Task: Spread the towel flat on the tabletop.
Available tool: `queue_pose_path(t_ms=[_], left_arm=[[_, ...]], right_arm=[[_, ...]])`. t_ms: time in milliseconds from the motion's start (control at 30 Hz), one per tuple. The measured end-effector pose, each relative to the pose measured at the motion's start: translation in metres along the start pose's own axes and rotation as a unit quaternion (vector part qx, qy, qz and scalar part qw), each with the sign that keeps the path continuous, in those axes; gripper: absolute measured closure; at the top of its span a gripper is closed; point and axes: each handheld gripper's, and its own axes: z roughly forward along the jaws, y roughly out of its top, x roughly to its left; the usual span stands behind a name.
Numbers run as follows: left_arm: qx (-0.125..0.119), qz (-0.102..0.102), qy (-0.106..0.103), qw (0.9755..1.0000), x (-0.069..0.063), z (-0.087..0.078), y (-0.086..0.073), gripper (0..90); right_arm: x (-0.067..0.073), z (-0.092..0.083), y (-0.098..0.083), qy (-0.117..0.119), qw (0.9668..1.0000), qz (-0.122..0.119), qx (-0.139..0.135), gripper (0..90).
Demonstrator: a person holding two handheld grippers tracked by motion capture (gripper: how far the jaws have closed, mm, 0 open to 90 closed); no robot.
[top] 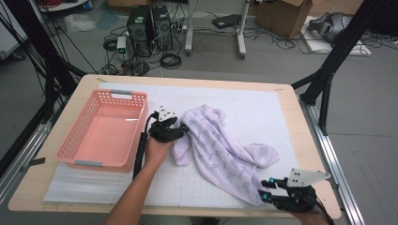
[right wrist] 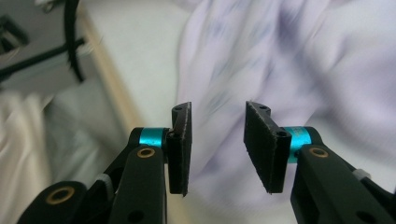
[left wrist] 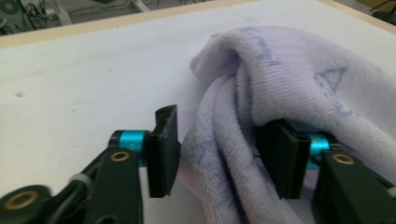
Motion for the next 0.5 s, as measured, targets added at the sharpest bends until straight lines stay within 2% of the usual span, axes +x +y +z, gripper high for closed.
queue_pose_path(t_ms=[100, 133, 233, 333, 433, 467, 500], left_arm=[[-0.007, -0.016, 0.002, 0.9998, 0.005, -0.004, 0.005, 43.7], [-0.012, -0.019, 0.001, 0.9997, 0.006, -0.005, 0.005, 43.7], [-0.006, -0.019, 0.000, 0.9998, 0.008, -0.004, 0.004, 43.7], [-0.003, -0.024, -0.004, 0.9997, 0.009, -0.004, 0.004, 43.6], [-0.003, -0.022, -0.008, 0.9997, 0.009, -0.003, 0.003, 43.6], [-0.003, -0.023, -0.010, 0.9997, 0.009, -0.003, 0.003, 43.6], [-0.003, -0.024, -0.011, 0.9996, 0.010, -0.003, 0.003, 43.6]], right_arm=[[-0.013, 0.014, 0.022, -0.039, 0.9991, -0.003, -0.014, 58.0], [-0.016, 0.021, 0.029, -0.052, 0.9985, -0.002, -0.014, 56.8], [-0.029, 0.049, 0.051, -0.080, 0.9968, -0.005, -0.005, 52.5], [-0.043, 0.084, 0.070, -0.091, 0.9954, -0.003, 0.028, 48.2], [-0.061, 0.116, 0.083, -0.095, 0.9924, 0.007, 0.078, 49.6], [-0.069, 0.123, 0.086, -0.085, 0.9926, 0.022, 0.084, 53.7], [-0.076, 0.129, 0.087, -0.077, 0.9925, 0.029, 0.090, 66.6]])
